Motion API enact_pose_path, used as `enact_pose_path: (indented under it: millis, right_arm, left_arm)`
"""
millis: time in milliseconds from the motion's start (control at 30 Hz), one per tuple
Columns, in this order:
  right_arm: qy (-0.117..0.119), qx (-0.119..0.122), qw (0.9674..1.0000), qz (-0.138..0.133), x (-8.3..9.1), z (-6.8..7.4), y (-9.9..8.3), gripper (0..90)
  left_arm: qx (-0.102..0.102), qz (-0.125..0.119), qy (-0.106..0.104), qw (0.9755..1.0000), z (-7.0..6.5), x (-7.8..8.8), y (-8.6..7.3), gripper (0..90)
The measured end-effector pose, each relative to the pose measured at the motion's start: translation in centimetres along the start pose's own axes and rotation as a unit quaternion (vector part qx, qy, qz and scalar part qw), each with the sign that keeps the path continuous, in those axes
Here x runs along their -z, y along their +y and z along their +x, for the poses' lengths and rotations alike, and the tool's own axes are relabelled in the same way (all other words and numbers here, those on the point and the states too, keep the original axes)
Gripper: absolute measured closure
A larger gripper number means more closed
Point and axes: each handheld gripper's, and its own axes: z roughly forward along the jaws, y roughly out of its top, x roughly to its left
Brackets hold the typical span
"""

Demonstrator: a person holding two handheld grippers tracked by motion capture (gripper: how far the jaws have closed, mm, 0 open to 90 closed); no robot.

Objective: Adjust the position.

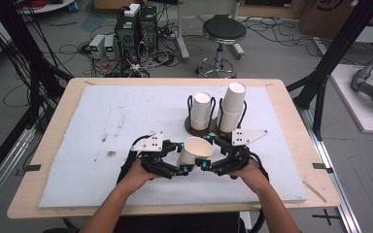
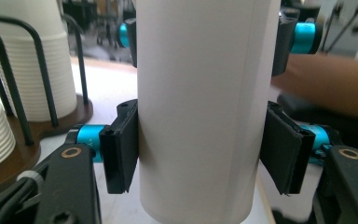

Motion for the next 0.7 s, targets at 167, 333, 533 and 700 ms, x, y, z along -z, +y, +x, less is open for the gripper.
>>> enact_pose_path:
  millis: [167, 333, 533, 700]
  right_arm:
    - [0.008, -0.006, 0.9999, -0.012, 0.1, -0.1, 0.0, 28.0]
    - [0.011, 0.008, 0.9999, -0.001, 0.2, -0.1, 0.0, 34.8]
    - [-0.005, 0.042, 0.9982, 0.042, -0.2, 0.2, 0.0, 37.7]
    - [-0.002, 0.051, 0.9971, 0.057, -0.4, 0.2, 0.0, 38.2]
  left_arm:
    - [0.004, -0.013, -0.004, 0.9999, -0.1, -0.1, -0.3, 35.7]
    - [-0.004, -0.002, -0.002, 1.0000, -0.2, -0.3, -0.4, 36.0]
    - [-0.028, 0.057, 0.030, 0.9976, -0.7, -0.7, 0.2, 25.0]
    - [-0.048, 0.078, 0.029, 0.9954, -0.8, -1.0, 0.4, 28.8]
